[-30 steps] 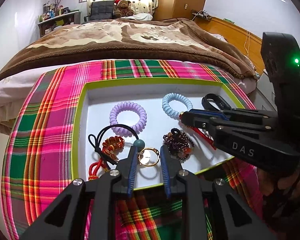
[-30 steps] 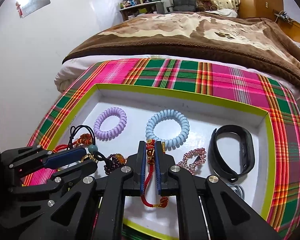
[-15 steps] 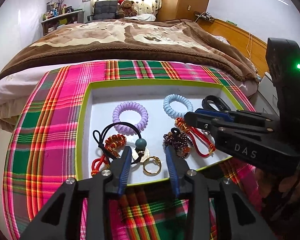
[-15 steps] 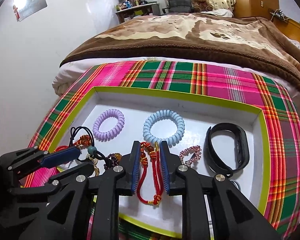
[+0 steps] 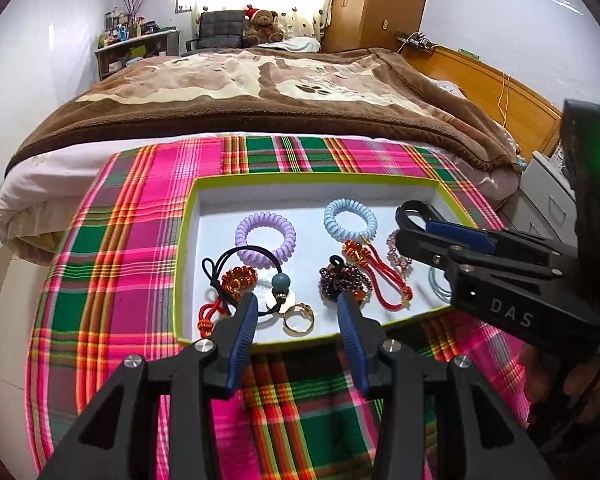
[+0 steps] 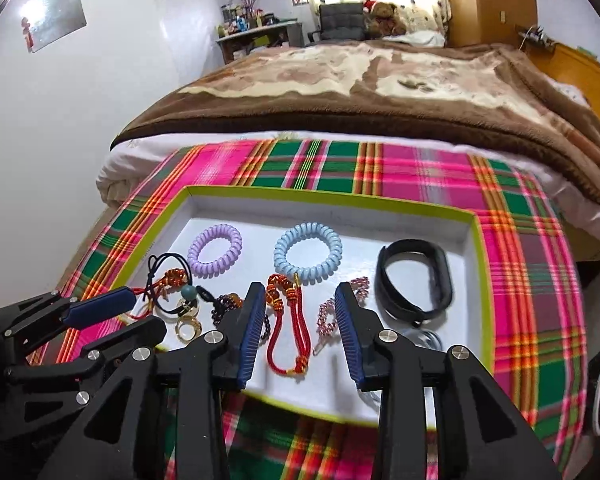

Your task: Organize jewelry

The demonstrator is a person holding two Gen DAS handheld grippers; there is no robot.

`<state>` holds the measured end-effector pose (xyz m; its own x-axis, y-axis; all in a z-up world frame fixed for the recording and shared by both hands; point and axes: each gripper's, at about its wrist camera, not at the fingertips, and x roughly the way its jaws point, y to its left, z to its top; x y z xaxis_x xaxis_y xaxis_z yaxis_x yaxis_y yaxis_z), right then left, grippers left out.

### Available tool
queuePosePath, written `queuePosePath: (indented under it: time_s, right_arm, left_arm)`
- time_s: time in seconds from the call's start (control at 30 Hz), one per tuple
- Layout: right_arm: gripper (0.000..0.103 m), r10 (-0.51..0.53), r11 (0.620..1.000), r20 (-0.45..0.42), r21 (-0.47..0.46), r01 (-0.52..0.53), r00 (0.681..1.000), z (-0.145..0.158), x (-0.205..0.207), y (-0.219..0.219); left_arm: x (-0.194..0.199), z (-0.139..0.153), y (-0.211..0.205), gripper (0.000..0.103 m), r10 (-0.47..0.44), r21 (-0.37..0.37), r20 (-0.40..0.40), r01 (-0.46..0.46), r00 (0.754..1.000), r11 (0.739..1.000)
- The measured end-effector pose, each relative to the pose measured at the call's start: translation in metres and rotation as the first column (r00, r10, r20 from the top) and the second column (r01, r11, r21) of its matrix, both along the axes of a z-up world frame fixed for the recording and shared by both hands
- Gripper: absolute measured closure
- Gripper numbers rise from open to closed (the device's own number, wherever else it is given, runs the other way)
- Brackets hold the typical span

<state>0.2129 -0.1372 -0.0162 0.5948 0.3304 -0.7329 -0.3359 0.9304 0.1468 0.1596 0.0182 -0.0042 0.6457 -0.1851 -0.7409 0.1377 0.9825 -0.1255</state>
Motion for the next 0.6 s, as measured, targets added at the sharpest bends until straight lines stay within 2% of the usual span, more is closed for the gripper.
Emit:
queuePosePath:
  time_s: [0.6]
  right_arm:
    - [0.066,-0.127,0.992,0.149,-0.006,0.129,0.981,0.048,-0.102,-0.027]
  left_arm:
    - [-0.079,0.041,-0.012,0.054,0.093,0.038,0.123,-0.098,0.988,0.994]
